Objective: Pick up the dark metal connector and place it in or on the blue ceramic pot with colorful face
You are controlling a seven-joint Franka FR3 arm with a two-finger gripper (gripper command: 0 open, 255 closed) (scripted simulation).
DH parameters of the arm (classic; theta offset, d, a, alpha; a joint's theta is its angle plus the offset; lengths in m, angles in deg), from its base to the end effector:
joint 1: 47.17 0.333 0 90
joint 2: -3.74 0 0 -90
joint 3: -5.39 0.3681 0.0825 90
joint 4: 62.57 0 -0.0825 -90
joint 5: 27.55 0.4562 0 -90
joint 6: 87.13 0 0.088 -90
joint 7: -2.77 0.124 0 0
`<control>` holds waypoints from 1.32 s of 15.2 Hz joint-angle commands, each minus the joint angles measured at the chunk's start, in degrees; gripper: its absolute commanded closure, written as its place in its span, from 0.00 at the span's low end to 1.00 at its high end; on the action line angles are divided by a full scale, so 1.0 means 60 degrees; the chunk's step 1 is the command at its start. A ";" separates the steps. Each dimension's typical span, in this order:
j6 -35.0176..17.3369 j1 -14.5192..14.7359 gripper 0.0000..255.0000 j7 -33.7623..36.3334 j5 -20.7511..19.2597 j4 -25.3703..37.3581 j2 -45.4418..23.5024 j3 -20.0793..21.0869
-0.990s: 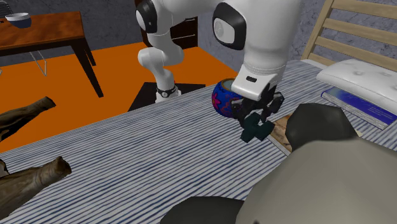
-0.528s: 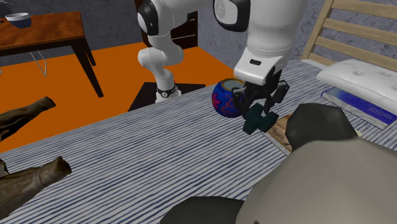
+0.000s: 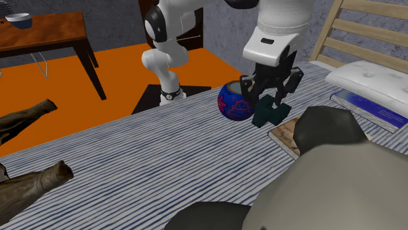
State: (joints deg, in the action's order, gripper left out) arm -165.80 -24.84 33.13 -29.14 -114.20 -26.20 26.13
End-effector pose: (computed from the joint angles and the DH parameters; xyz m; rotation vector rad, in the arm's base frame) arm 0.6226 0.4523 0.6473 -3.0165 -0.2627 0.1601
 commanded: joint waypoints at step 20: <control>-0.2092 -0.0396 1.00 0.0102 0.3004 -0.9960 0.8395 0.0354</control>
State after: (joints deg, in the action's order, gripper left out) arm -178.54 -27.50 33.71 -11.76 -172.45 22.38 28.36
